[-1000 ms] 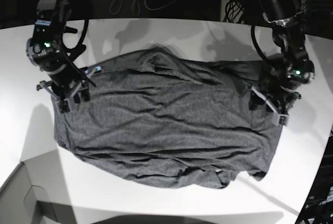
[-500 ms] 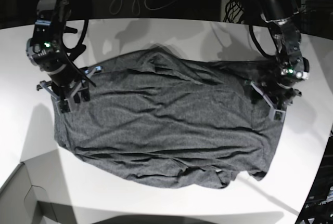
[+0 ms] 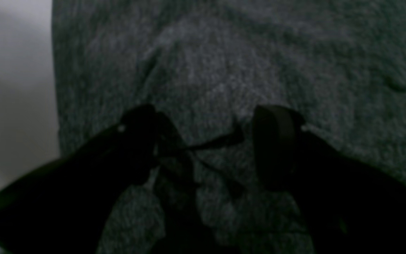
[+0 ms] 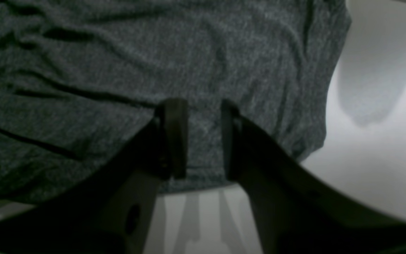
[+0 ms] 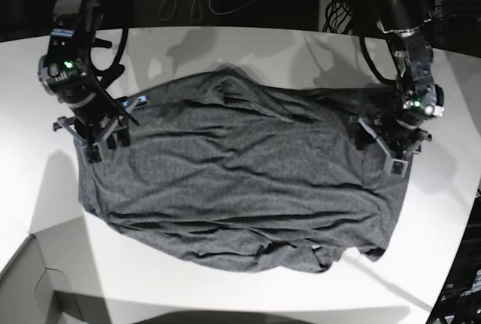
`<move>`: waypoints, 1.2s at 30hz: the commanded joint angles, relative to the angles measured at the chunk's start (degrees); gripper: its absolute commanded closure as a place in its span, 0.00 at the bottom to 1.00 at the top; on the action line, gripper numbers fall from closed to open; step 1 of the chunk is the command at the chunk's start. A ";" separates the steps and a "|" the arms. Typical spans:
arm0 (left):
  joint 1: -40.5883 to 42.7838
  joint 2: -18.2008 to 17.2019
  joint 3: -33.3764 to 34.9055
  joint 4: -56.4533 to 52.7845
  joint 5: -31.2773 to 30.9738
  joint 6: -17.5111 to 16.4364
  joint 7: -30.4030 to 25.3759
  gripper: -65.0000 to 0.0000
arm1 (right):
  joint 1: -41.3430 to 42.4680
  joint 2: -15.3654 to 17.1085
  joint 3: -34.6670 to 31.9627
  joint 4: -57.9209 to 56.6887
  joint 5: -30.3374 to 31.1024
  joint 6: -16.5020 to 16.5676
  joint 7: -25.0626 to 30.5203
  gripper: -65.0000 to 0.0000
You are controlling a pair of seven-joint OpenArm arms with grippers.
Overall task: Layout the t-shirt on the table in an organized manner, then fold the t-shirt properly
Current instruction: 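Hold the shirt edges with both grippers and adjust the grip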
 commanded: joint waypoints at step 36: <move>-0.56 2.84 -3.77 9.60 4.58 0.06 0.02 0.79 | 0.71 0.41 0.11 1.10 0.74 -0.28 1.29 0.74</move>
